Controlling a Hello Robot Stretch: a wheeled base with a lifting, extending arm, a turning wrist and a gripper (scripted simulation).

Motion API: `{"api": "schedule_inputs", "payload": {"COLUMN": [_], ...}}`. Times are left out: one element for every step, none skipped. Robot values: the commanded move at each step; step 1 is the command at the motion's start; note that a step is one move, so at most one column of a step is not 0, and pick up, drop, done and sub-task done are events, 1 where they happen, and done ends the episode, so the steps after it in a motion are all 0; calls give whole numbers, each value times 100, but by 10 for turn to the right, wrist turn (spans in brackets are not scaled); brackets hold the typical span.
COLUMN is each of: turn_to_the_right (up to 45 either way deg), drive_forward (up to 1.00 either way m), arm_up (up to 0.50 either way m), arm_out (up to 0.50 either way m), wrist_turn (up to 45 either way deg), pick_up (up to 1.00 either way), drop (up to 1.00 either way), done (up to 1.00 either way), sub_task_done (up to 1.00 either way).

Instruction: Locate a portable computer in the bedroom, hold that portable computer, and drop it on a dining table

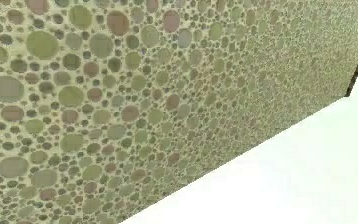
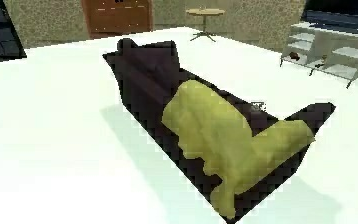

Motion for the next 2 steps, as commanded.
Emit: {"api": "schedule_inputs", "payload": {"turn_to_the_right": [450, 0], "drive_forward": [0, 100], "arm_up": [0, 0], "arm_out": [0, 0], "wrist_turn": [0, 0], "pick_up": [0, 0], "drop": [0, 0], "done": [0, 0], "sub_task_done": [0, 0]}}
